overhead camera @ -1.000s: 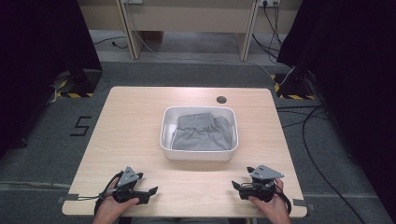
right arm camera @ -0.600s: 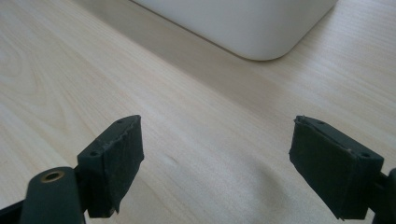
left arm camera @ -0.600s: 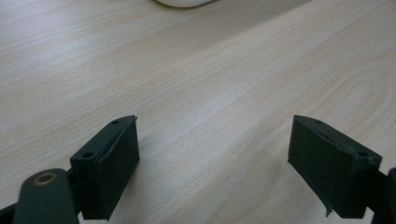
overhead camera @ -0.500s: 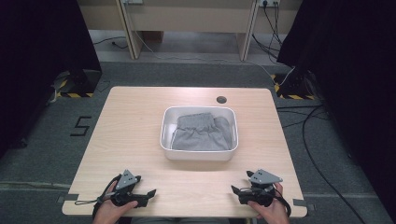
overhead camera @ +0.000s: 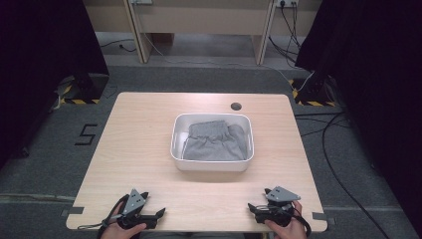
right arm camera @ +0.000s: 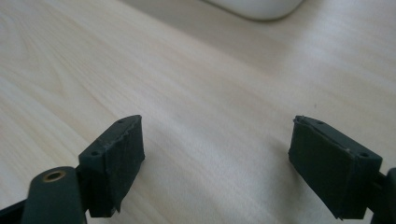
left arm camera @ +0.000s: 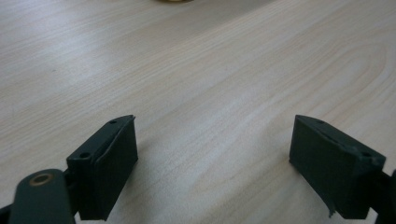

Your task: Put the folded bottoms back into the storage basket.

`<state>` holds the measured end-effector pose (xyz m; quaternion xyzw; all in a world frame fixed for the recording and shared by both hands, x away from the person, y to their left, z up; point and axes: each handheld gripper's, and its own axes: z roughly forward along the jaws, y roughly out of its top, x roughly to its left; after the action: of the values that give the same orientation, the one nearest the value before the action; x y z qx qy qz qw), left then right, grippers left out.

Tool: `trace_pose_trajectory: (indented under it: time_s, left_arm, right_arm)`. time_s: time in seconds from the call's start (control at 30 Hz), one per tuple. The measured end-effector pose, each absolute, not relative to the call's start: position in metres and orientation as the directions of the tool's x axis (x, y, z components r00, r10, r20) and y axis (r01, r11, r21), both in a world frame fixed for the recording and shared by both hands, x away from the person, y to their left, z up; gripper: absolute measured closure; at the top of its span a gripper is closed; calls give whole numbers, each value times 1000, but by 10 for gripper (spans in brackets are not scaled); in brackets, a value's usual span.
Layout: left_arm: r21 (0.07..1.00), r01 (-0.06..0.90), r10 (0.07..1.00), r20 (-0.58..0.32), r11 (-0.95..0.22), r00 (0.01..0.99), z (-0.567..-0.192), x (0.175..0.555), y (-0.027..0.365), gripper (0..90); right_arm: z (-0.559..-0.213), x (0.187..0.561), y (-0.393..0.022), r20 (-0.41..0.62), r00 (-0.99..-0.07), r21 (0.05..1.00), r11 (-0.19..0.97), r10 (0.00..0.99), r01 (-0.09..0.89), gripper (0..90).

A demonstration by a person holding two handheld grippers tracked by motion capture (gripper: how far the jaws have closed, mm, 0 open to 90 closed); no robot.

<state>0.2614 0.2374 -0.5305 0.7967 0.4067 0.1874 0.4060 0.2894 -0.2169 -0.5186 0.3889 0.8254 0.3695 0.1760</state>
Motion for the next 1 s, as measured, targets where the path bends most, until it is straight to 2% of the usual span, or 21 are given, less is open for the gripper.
trace_pose_trajectory:
  time_s: [1.0]
  left_arm:
    - [802,486,789,-31,-346,613,-531,259,239,134]
  right_arm:
    - [-526,280,-217,-3,-632,783,395,775,481,153]
